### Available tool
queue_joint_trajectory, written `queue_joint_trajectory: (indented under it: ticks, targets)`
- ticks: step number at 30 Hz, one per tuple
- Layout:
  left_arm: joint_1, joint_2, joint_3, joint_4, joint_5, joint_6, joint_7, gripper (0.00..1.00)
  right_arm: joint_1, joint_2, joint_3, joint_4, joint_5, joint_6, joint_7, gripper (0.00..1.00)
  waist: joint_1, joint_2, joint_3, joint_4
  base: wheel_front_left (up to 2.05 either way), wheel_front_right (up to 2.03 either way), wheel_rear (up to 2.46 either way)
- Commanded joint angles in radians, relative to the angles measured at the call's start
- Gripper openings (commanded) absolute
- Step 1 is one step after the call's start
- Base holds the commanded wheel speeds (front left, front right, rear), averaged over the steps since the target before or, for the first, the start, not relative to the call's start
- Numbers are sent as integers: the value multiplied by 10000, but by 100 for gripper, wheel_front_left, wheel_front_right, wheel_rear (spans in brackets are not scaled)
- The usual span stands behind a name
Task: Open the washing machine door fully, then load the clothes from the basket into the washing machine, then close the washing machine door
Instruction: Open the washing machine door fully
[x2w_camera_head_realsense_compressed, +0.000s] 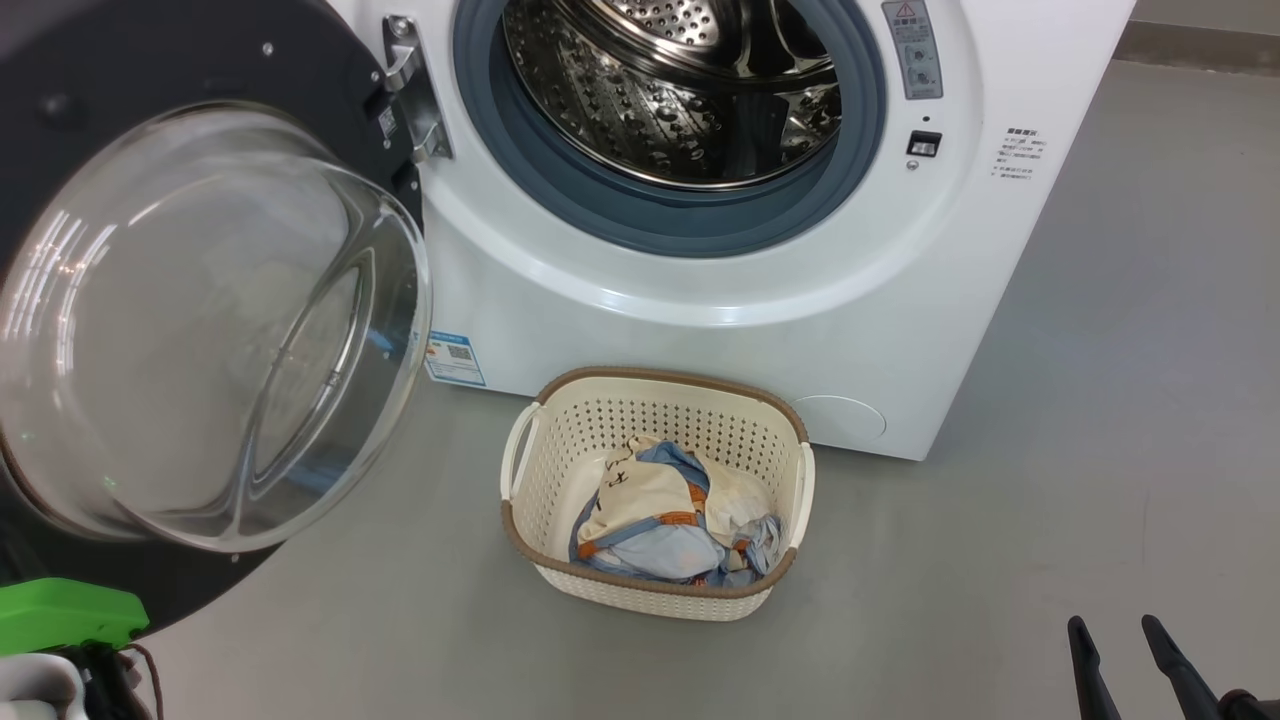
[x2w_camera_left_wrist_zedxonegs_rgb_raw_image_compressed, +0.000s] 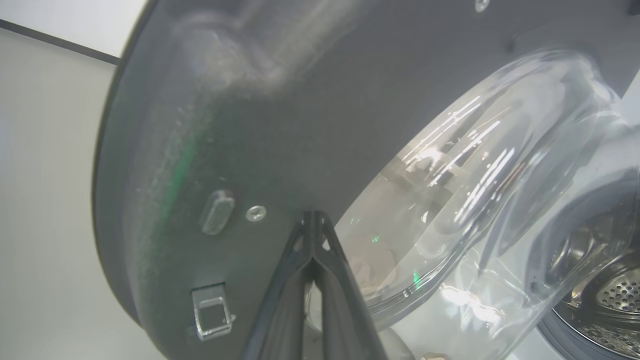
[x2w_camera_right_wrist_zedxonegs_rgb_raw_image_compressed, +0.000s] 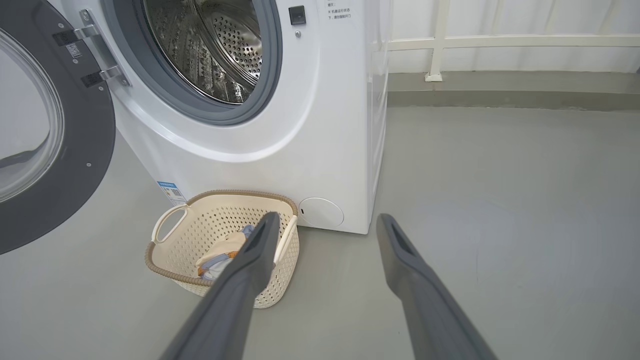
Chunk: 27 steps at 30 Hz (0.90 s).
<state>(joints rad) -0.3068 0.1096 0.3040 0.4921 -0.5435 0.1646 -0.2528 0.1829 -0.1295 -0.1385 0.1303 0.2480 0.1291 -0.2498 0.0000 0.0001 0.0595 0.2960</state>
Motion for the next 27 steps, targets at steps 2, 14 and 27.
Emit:
queue_joint_trajectory:
  ticks: [2, 14, 27]
  targets:
    - [-638, 456, 669, 192, 466, -144, -88, 0, -167, -226, 281, -178, 76, 16, -120, 100, 0, -1, -15, -60, 0, 0, 0]
    - [-1256, 366, 1542, 1097, 1580, -537, -89, 0, -224, -115, 339, -61, 92, 16, -120, 100, 0, -1, -114, -152, 0, 0, 0]
    - [-1476, 42, 2235, 1288, 2233, -1012, -89, 0, -210, 20, 343, 13, 107, 16, -120, 100, 0, -1, -279, -179, 0, 0, 0]
